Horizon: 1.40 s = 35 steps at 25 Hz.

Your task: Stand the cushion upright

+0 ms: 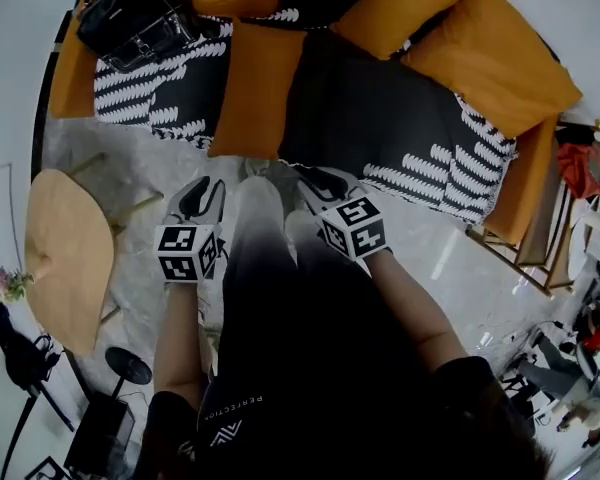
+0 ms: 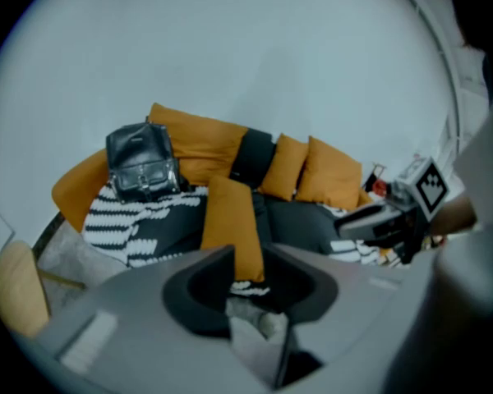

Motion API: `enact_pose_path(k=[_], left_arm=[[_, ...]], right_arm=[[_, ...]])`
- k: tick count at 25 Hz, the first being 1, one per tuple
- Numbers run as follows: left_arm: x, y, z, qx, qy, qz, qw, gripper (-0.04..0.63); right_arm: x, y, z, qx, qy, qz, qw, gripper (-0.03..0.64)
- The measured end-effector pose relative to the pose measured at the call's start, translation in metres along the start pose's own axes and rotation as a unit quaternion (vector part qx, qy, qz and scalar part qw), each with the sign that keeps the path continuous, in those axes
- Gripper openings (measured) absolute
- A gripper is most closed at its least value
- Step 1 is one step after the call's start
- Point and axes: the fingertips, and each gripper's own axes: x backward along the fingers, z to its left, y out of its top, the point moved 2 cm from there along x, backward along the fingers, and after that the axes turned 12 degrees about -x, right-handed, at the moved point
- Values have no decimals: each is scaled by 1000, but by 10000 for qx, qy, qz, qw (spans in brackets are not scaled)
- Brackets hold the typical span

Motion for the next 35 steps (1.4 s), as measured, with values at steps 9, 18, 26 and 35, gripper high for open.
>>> enact_pose_path(k=[9,18,26,35], left_arm=[[-41,-21,23,-285,-339,496,9978,146],[-81,-59,62,-119,-502,954,9941,195],[-115,-85,84,-224,-771,1186,9897,201],[-144,-95,65,-233,-890,1220,9883,204]], right_arm=[[-57,-17,-13,-228,-97,411,9988,152],[-111,-36,-42,-476,-221,683,9963,178],[-155,-60,-60,-560,-234,965,9935,181],[-175,-87,-90,-310,-76,1199,9923,181]])
